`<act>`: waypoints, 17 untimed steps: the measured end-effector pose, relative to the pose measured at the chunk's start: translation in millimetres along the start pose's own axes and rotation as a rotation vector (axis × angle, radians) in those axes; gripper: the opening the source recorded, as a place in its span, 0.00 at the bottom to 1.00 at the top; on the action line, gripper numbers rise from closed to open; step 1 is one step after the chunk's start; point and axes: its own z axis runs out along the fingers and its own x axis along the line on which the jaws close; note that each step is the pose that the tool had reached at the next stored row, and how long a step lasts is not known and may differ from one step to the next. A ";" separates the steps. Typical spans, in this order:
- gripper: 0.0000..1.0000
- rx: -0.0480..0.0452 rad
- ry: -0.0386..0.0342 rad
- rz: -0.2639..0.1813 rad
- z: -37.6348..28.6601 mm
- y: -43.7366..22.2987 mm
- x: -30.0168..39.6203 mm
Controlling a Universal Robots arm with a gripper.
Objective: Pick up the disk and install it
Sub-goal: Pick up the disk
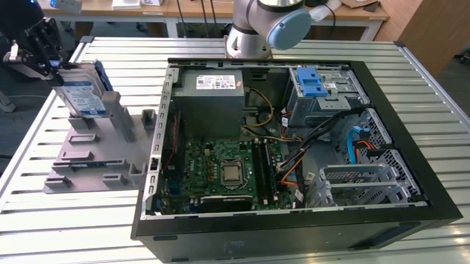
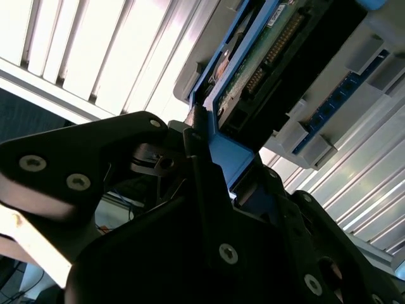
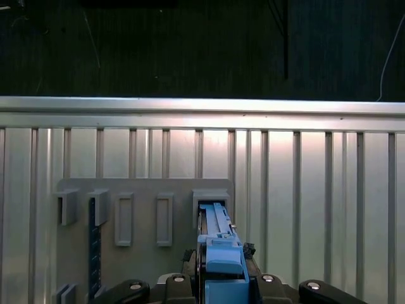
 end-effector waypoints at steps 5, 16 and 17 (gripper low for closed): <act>0.36 0.0003 -0.0001 0.000 -2.3 0.0 0.0; 0.36 0.0000 0.0003 0.000 -6.1 0.0 -0.1; 0.36 0.0001 0.0002 0.000 -6.4 0.0 -0.1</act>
